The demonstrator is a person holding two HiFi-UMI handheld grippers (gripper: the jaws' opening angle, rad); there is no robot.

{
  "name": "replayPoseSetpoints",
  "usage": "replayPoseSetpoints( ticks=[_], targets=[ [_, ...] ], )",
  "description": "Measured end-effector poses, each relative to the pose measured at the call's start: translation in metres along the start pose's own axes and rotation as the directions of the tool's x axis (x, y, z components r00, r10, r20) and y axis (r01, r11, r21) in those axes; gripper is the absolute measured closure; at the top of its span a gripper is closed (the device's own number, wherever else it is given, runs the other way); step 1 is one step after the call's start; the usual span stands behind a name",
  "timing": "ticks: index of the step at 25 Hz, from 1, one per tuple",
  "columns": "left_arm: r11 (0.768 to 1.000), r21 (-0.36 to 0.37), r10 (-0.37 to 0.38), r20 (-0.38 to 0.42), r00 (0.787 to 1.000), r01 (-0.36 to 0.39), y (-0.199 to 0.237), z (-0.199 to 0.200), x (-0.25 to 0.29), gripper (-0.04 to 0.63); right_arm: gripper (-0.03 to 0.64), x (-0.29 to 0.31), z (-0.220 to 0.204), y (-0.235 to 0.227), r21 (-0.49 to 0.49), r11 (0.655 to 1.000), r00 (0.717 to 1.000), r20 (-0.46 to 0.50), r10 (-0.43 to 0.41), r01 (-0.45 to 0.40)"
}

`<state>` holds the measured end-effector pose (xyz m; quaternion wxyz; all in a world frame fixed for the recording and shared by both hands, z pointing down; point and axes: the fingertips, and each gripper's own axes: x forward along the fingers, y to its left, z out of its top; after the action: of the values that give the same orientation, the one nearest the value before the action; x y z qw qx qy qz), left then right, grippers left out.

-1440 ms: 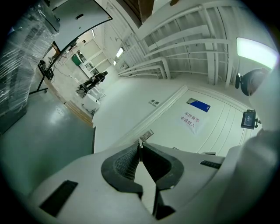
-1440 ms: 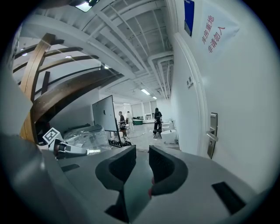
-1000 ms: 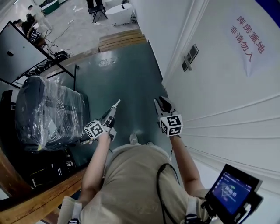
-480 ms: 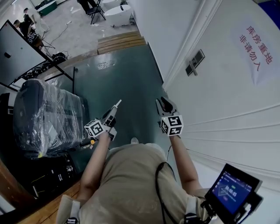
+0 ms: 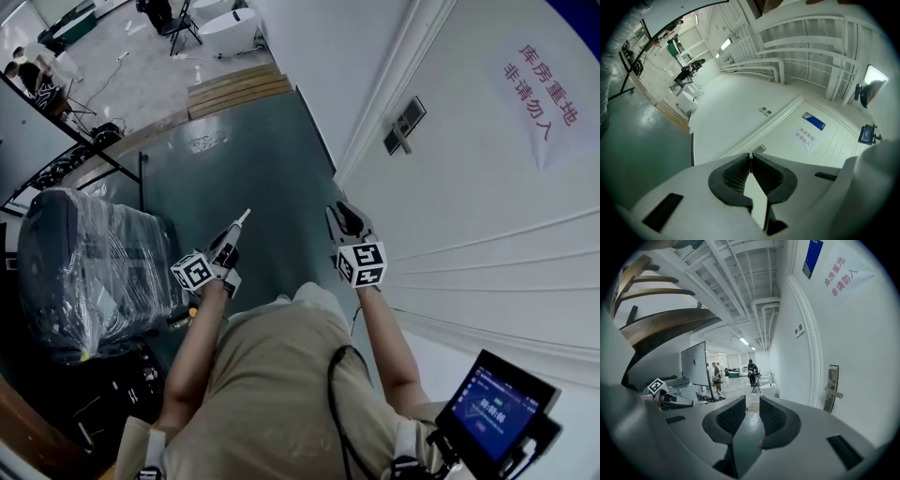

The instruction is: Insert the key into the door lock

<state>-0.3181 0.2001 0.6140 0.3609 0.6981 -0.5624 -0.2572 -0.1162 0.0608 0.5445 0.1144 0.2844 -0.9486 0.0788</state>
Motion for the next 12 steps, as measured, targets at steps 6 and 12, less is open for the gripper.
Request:
replayPoseSetpoints(
  ticks=[6,12],
  targets=[
    [1.0,0.014,-0.015,-0.052,0.999,0.015,0.004,0.001,0.017,0.562,0.529,-0.009,0.005,-0.01,0.019,0.999,0.999,0.026,-0.035,0.034],
    [1.0,0.002,-0.027,-0.093,0.995,0.027,0.002,-0.001,0.054,0.561,0.529,-0.005,0.005,-0.044,0.042,0.997,0.997,0.026,-0.067,0.066]
  ],
)
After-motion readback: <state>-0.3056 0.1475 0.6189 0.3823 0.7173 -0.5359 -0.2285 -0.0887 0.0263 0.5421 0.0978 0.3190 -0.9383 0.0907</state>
